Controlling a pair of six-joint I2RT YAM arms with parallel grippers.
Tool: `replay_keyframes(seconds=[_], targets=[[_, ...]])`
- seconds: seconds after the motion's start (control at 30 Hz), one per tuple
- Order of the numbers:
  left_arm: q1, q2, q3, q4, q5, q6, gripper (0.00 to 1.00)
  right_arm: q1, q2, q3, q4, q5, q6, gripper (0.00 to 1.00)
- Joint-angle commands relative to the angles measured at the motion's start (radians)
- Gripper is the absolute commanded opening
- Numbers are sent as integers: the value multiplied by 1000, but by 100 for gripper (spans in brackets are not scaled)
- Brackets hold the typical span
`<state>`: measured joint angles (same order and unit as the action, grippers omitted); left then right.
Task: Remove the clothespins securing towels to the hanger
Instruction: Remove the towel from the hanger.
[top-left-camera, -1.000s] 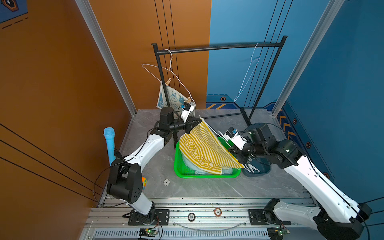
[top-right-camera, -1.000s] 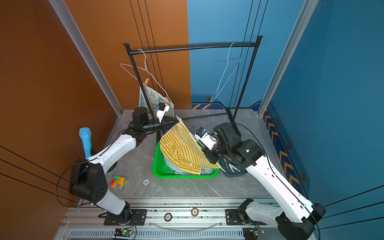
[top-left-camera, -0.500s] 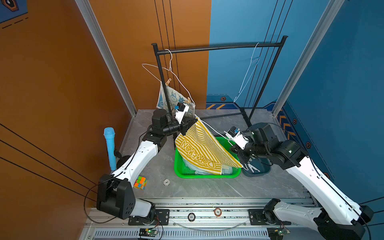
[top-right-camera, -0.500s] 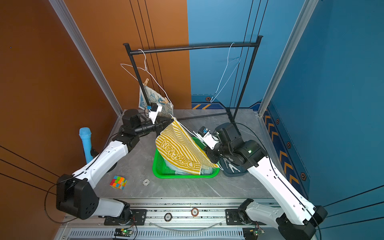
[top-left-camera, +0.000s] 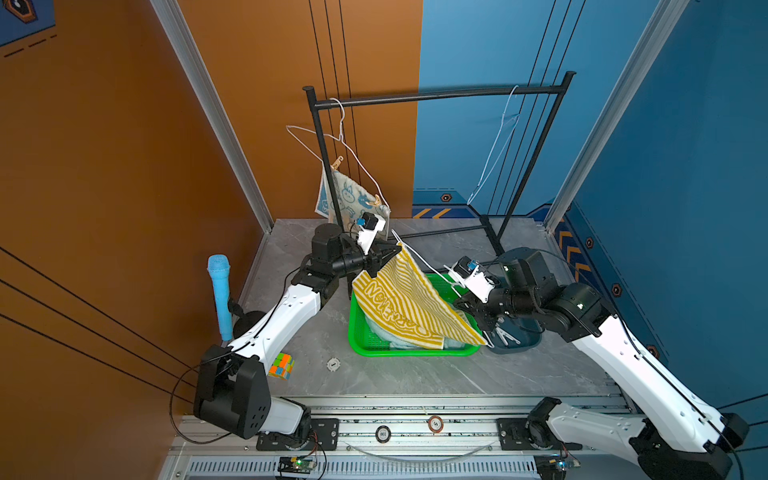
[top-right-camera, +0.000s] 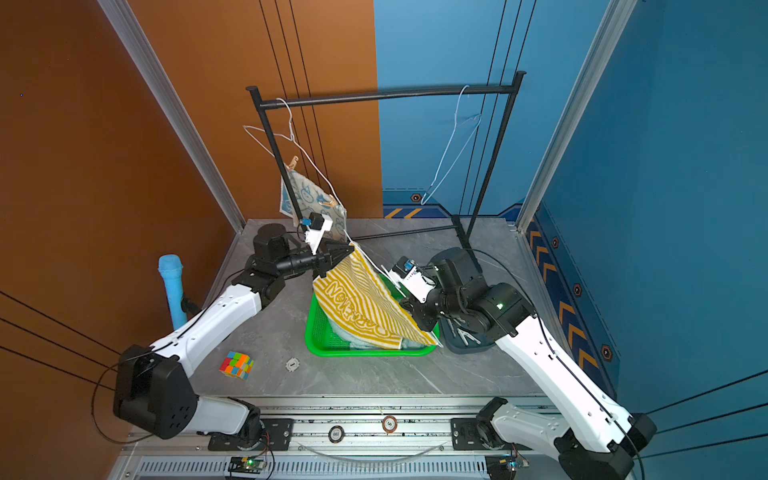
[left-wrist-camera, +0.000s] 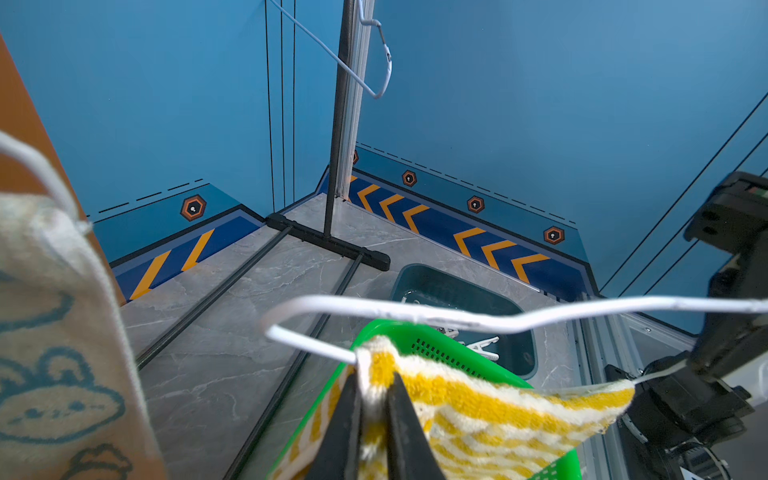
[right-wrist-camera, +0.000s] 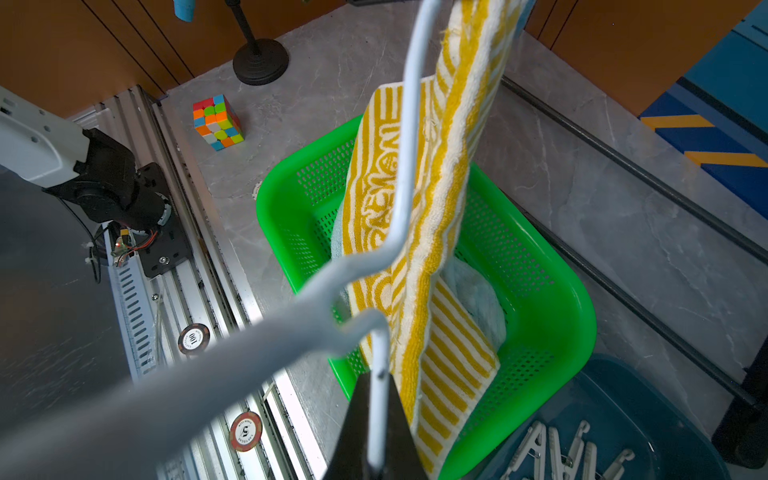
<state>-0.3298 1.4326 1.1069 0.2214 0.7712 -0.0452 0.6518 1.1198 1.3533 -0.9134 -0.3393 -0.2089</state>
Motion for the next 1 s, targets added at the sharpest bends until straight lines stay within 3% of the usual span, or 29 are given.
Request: replay_keyframes(seconds=[0.0,0.97], targets=[[-9,25,22,9,23,11,20,13,-20,-6,32,-33,-3,0],[-10,15,18,10,9,28,37,22,-9,-18,24,3,1,0]])
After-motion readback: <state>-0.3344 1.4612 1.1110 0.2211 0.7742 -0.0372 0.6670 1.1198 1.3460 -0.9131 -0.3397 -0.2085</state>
